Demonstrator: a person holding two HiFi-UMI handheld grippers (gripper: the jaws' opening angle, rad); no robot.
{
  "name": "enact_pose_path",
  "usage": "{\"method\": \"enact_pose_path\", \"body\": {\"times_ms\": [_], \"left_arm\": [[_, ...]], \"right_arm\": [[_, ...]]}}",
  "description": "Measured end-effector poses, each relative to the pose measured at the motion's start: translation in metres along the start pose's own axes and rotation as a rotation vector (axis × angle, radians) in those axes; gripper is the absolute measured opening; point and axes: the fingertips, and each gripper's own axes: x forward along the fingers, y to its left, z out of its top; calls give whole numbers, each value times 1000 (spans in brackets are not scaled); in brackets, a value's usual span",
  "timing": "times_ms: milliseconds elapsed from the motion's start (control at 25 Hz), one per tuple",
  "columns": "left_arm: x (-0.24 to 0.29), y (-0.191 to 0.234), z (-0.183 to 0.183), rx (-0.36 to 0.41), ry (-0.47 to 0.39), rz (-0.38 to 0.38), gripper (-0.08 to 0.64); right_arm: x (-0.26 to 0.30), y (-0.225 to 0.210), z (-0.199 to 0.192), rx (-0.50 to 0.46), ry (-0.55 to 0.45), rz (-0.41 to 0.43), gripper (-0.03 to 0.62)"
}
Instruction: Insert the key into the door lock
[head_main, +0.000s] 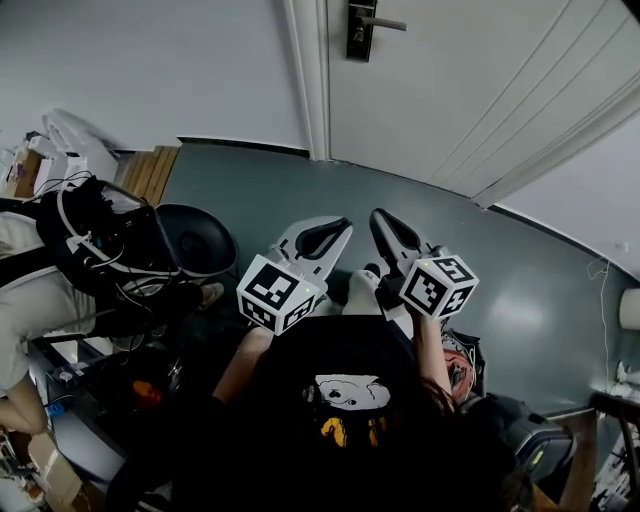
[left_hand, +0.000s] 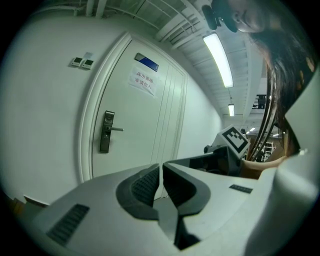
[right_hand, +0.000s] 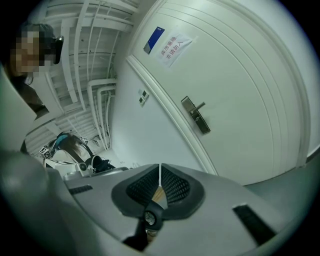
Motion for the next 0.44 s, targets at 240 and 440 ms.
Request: {"method": "enact_pose_path", "body": {"times_ms": [240, 440], "left_arm": [[-3, -4, -6, 2, 4, -14, 26], [-3, -6, -9, 11, 11, -31, 26]], "right_arm": [[-6, -4, 1, -2, -15, -16, 11], [-7, -6, 1, -19, -19, -30, 11]]}}
